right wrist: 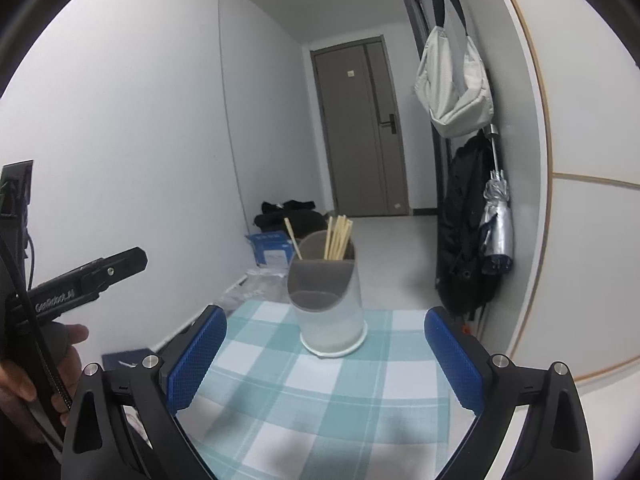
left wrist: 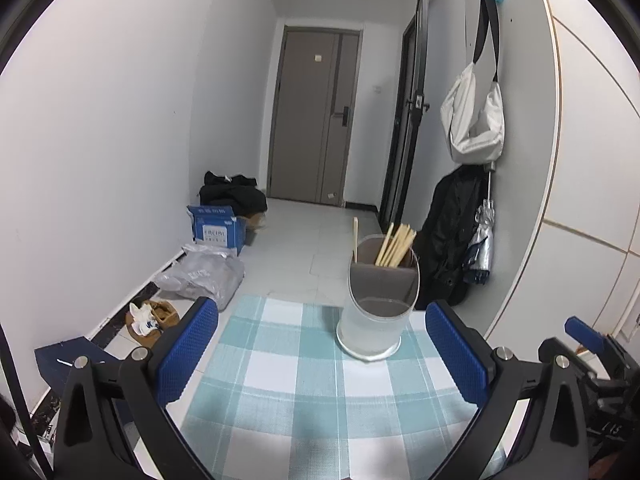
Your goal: Organize utensils
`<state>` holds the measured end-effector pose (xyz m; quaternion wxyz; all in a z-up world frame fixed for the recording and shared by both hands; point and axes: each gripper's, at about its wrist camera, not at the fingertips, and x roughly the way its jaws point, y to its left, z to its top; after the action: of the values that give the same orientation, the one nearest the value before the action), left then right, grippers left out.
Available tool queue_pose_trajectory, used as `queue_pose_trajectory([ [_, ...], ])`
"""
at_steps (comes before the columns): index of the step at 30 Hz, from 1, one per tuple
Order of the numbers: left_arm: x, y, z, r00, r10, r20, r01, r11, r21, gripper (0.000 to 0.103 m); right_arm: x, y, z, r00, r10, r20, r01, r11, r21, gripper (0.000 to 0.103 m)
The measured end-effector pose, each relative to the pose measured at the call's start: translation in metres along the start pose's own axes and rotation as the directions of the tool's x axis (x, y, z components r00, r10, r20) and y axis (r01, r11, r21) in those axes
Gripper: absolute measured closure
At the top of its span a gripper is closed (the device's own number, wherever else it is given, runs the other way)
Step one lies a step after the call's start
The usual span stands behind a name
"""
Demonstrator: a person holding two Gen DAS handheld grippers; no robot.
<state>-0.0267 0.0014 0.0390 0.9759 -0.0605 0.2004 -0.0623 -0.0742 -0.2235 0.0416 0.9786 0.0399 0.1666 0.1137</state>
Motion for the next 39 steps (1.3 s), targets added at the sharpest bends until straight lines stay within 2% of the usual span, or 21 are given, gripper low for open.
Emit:
queue_pose_trajectory([
  [14,0.004,0.001,-0.009,0.999,0.041,-0.022,-0.041,0.999,0.023,0.001,0.011,0.001,-0.017,1.0,-0.014,-0.026,0.014,1.0,-0.002,0.003],
  [39,0.006,0.005,-0.011,0.999,0.02,-0.039,-0.02,1.0,0.002,0.001,0.008,-0.001,-0.019,0.999,-0.049,-0.017,0.049,0.999,0.023,0.001],
])
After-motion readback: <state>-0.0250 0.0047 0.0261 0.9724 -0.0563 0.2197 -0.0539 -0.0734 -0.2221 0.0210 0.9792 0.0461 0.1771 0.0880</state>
